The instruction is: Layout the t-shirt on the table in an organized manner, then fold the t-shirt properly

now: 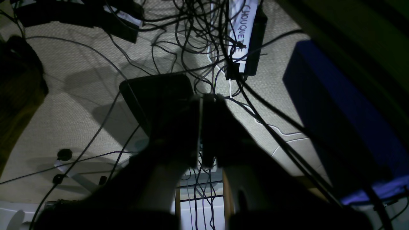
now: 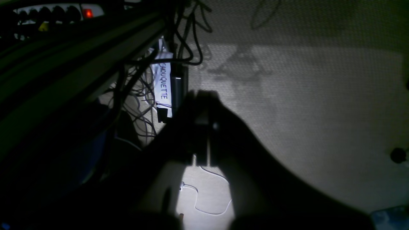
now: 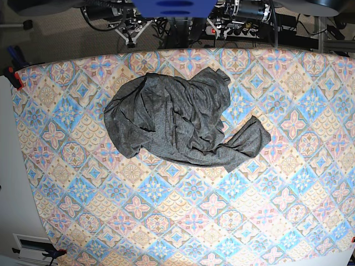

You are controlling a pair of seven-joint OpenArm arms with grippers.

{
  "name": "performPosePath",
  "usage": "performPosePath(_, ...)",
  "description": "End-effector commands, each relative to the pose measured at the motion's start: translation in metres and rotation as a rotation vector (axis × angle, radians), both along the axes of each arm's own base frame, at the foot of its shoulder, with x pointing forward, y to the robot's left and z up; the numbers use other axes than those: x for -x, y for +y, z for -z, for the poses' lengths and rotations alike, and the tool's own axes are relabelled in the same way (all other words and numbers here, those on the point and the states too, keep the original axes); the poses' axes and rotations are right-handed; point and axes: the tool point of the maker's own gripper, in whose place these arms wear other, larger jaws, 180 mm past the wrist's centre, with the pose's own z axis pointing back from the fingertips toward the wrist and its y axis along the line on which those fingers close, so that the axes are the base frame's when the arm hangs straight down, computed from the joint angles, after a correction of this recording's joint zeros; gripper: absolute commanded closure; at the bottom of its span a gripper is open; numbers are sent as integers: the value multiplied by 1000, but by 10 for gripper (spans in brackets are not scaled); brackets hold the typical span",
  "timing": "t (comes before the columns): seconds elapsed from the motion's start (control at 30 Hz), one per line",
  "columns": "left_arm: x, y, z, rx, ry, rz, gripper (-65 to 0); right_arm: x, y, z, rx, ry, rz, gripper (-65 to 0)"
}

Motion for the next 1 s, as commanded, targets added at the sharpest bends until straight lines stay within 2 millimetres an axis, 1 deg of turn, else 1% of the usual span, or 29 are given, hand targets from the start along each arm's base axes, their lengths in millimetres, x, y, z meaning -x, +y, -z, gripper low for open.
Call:
performPosePath(0.0,-1,-2,0,3,2,6,-3,-5,-1,0,-1,-12,1,-3)
performPosePath(0.6,-4,-2,0,3,-7,4,-3,-3,-2,0,0,-9,-3,-3)
performPosePath(0.7,-5,-2,0,3,-8,4,0,-3,-15,0,20,-11,1,0)
performPosePath(0.8,-3,-1,0,2,-5,4,0,-3,-16,0,22,-11,3,0)
performPosePath(0.83,-1,-1,0,2,-2,4,0,-2,-21,0,29,-9,4,0)
performPosePath(0.87,-1,3,0,-4,-2,4,0,-1,-29,-1,42,-8,5,0)
performPosePath(0.9,0,11,0,-17,-1,4,0,-1,-35,-1,49,-10,15,0)
performPosePath(0.93,6,15,0,-23,7,-5,0,6,-36,-1,51,0,35,0)
performPosePath(0.97,12,17,0,-26,7,-12,0,18,-43,-1,61,6,68,0)
